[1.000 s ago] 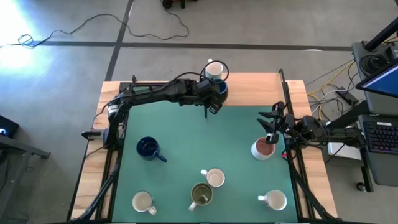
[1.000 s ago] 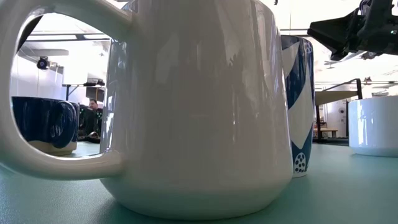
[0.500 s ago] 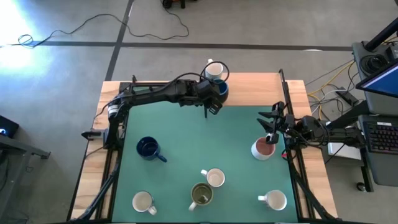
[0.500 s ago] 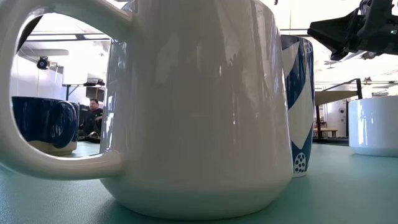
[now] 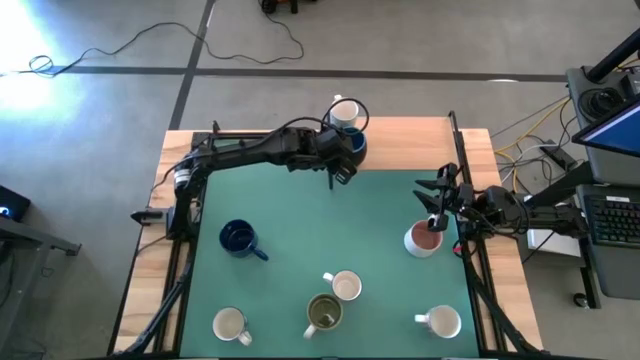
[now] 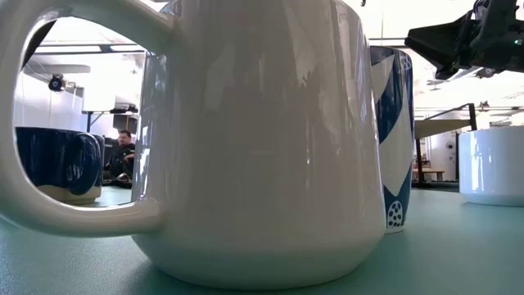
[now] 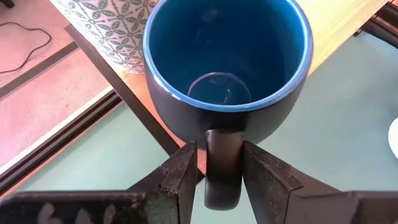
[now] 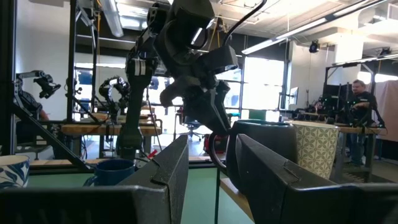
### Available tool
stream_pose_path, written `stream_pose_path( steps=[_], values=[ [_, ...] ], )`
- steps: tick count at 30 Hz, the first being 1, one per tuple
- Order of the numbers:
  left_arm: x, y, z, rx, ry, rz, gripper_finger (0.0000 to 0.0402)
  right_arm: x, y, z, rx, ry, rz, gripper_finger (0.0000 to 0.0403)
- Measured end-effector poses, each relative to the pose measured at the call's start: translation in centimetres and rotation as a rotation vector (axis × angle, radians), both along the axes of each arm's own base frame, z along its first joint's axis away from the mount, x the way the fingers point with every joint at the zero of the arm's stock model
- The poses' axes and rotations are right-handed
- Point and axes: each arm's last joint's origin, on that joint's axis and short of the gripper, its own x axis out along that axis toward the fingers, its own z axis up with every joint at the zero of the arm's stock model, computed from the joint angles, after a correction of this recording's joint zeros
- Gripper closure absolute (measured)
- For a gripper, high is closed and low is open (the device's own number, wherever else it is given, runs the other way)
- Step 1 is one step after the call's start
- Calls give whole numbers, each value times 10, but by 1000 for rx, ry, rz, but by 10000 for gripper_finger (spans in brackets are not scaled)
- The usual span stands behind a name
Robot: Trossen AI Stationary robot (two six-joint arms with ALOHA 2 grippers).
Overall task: Place coffee mugs
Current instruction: Put the black mug on the shelf, then put the top white mug on the shelf
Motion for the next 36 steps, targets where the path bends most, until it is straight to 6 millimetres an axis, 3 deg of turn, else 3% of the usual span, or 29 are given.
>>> stream_pose_path(
  steps=[20,29,36],
  values=[
    [-15,-8,25,41,27,-57,296,0,0,0,0,0,0,280],
    [-4,-21,31,167,36,-256,296,0,0,0,0,0,0,280],
    [-7,-43,28,151,98,-314,296,0,0,0,0,0,0,280]
  ],
)
